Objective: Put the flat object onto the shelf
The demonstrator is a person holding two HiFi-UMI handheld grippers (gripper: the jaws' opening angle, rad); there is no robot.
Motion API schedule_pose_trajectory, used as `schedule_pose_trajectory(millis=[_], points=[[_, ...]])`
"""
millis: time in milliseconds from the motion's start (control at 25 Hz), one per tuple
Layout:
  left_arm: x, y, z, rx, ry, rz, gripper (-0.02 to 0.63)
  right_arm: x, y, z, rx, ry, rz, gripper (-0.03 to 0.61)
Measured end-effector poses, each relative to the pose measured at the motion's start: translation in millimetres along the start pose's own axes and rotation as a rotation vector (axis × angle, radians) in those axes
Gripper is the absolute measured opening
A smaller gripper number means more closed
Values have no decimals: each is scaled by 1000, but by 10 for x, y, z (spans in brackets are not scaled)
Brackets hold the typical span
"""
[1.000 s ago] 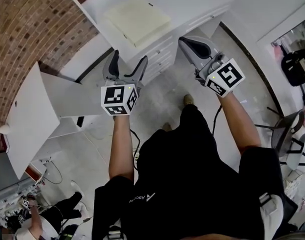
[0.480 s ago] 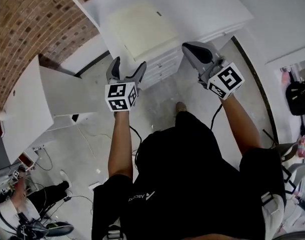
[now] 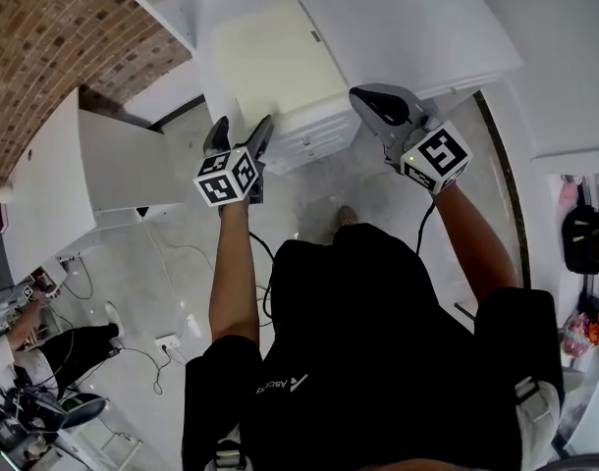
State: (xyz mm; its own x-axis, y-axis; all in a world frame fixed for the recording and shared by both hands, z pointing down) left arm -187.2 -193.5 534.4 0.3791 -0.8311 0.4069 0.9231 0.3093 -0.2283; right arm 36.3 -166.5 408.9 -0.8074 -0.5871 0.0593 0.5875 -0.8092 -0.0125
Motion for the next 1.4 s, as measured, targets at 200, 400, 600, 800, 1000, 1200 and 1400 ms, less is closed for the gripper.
schedule_pose_trajectory(millis=[200,400,600,800,1000,1200,1400], points=[[214,-177,70,-126,-51,-33,435,105,142,167,24,-32,-34,2],[372,-276,110,-209,-90,20,436,258,215,253,8,-69,-30,2],[537,-342,114,-283,-123,59,434,345,299,345,3,-99,-19,2],[717,-437,133,-304,-182,89,434,400,350,419,12,-113,-5,2],[837,-455,174,-321,-221,124,431,401,437,460,19,-117,18,2],[899,-449,208,-342,-235,139,387,429,476,498,27,-123,29,2],[916,-492,194,-348,-224,127,353,444,502,564,35,-137,35,2]])
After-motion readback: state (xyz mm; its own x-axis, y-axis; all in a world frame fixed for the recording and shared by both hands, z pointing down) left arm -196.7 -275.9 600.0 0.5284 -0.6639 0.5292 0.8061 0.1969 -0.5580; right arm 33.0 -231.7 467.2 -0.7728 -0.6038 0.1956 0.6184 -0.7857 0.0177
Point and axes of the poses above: the fingertips, and each gripper's own axes: x forward along the fingers, y to its right, z out of its underside, the point moved 3 cm from there along -x, backward along the fingers, and after that the axes turned 3 degrees about x, right-handed, at the moved point
